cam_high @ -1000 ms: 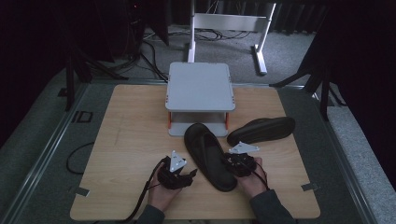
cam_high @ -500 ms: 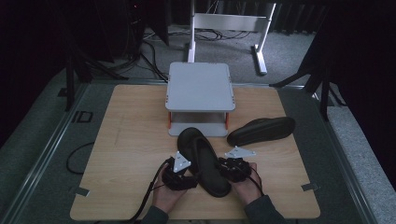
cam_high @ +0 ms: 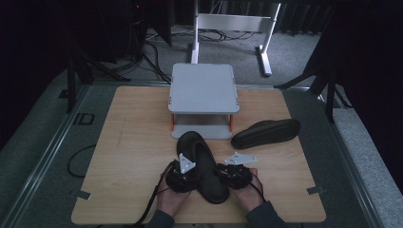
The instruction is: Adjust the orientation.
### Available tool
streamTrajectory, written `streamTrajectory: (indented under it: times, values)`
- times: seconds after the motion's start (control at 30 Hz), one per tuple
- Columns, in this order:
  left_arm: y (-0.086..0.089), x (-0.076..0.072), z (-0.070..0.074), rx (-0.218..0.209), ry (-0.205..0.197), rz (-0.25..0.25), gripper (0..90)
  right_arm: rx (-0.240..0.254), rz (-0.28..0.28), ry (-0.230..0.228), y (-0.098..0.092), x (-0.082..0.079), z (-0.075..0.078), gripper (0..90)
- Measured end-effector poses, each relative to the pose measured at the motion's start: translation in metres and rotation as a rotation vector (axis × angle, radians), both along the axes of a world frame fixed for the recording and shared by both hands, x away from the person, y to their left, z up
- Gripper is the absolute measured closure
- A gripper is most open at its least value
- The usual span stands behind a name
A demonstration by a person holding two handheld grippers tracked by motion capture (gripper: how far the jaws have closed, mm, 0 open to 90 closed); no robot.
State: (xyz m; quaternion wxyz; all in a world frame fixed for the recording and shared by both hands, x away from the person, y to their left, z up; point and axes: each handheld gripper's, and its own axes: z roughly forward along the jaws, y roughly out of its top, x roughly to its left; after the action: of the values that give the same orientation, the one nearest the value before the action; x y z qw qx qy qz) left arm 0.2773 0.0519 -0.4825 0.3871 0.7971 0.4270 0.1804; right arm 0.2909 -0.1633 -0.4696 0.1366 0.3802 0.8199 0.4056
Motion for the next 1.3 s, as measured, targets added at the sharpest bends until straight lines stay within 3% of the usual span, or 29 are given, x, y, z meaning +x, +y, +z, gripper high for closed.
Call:
streamTrajectory:
  times: [0.37, 0.57, 0.77, 0.9, 0.97, 1.17, 1.3]
  values:
    - [0.032, -0.003, 0.005, 0.058, -0.029, 0.083, 56.1, -0.005, 0.130, 0.030, 0.025, -0.010, -0.007, 67.5]
    - [0.048, -0.001, 0.007, 0.086, -0.028, 0.100, 62.3, -0.011, 0.171, 0.014, 0.033, -0.013, -0.008, 65.0]
    - [0.058, -0.002, 0.009, 0.120, -0.038, 0.076, 67.6, -0.012, 0.151, -0.005, 0.029, -0.010, -0.002, 64.6]
    - [0.062, -0.002, 0.010, 0.111, -0.044, 0.054, 69.8, -0.006, 0.128, -0.019, 0.023, -0.006, 0.002, 64.2]
    - [0.062, -0.004, 0.010, 0.117, -0.067, 0.033, 71.0, -0.010, 0.118, -0.028, 0.021, -0.005, 0.004, 63.7]
    - [0.068, -0.001, 0.010, 0.079, -0.059, 0.009, 75.1, -0.024, 0.070, -0.065, 0.009, 0.008, 0.011, 62.4]
    - [0.070, 0.000, 0.009, 0.050, -0.046, 0.024, 68.4, -0.024, 0.018, -0.085, -0.005, 0.020, 0.019, 60.7]
